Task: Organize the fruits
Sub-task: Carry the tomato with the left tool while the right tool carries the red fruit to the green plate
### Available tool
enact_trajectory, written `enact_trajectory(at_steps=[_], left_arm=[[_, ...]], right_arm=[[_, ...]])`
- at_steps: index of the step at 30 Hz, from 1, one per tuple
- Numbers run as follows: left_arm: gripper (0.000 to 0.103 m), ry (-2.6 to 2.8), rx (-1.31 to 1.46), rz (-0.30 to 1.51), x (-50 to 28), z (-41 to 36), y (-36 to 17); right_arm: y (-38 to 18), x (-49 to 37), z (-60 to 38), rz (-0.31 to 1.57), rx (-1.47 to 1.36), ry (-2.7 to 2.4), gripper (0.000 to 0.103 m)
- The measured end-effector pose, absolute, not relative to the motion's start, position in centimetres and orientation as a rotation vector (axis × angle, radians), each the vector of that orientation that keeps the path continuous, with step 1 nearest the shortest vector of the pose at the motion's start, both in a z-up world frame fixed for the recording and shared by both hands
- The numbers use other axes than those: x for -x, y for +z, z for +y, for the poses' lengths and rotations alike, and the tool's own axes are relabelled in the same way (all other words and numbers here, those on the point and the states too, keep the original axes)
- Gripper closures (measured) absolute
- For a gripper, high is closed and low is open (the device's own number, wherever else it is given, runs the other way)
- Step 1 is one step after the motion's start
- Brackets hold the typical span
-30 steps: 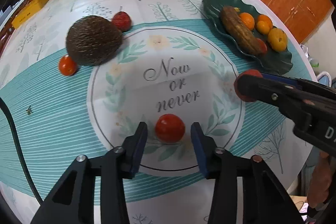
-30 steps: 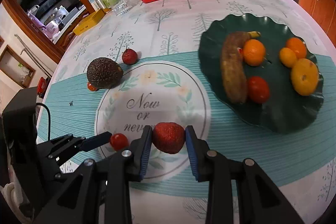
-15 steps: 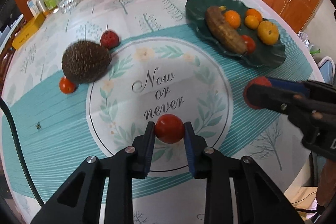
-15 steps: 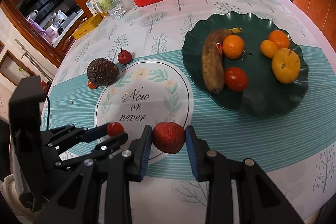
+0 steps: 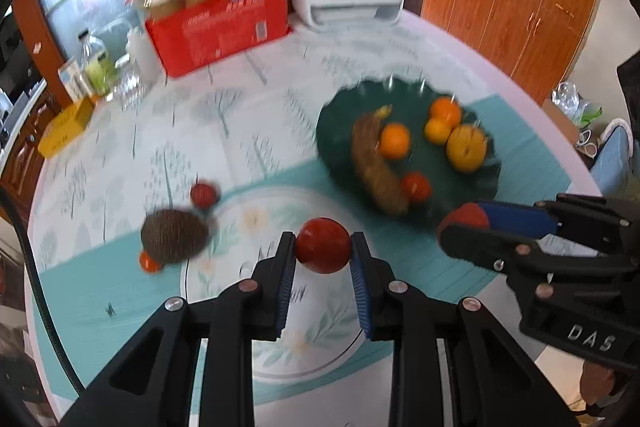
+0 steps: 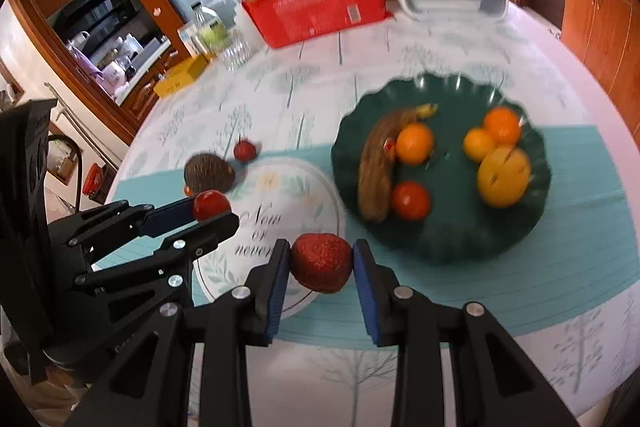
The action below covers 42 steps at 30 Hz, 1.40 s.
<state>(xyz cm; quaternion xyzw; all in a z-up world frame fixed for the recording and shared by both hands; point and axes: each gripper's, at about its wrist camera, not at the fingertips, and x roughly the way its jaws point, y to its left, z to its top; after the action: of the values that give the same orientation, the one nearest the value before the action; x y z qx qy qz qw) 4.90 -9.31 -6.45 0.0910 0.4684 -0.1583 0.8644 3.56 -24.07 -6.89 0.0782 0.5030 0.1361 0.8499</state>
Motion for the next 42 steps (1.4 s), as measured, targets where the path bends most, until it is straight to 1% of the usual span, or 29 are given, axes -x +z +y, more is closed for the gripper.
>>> enact_trajectory(at_steps=[8, 14, 18, 24, 31, 35, 42], left_arm=[[0.078, -0.329, -0.217, 0.876, -9.1, -14.4, -1.9], [0.078, -0.302, -0.203, 0.854, -14.2, -17.7, -1.8], [0.078, -0.282, -0.179, 0.881, -18.0, -19.5, -3.5], [0.078, -0.282, -0.157, 0.989, -22.7, -21.1, -8.5], [0.078, -0.284, -0.173, 1.109, -25.2, -21.4, -13.0], [0.078, -0.283, -0.183, 1.141, -25.8, -21.4, -14.5], [0.077, -0.308, -0.189, 1.148, -25.9, -21.9, -15.1]], right_arm=[[-3.7, -7.1, -28.4, 0.974, -0.106, 0.263, 0.071], [-3.6, -11.8, -32.8, 0.934, -0.102, 0.186, 0.071], [-4.8, -14.7, -34.7, 0.934, -0.101, 0.149, 0.071], [-8.7, -18.0, -35.5, 0.971, -0.082, 0.146, 0.071], [-12.1, -19.4, -34.8, 1.022, -0.069, 0.183, 0.071], [-13.0, -19.8, -34.3, 1.041, -0.066, 0.2, 0.07], [-13.9, -19.9, -34.2, 1.064, -0.08, 0.213, 0.07]])
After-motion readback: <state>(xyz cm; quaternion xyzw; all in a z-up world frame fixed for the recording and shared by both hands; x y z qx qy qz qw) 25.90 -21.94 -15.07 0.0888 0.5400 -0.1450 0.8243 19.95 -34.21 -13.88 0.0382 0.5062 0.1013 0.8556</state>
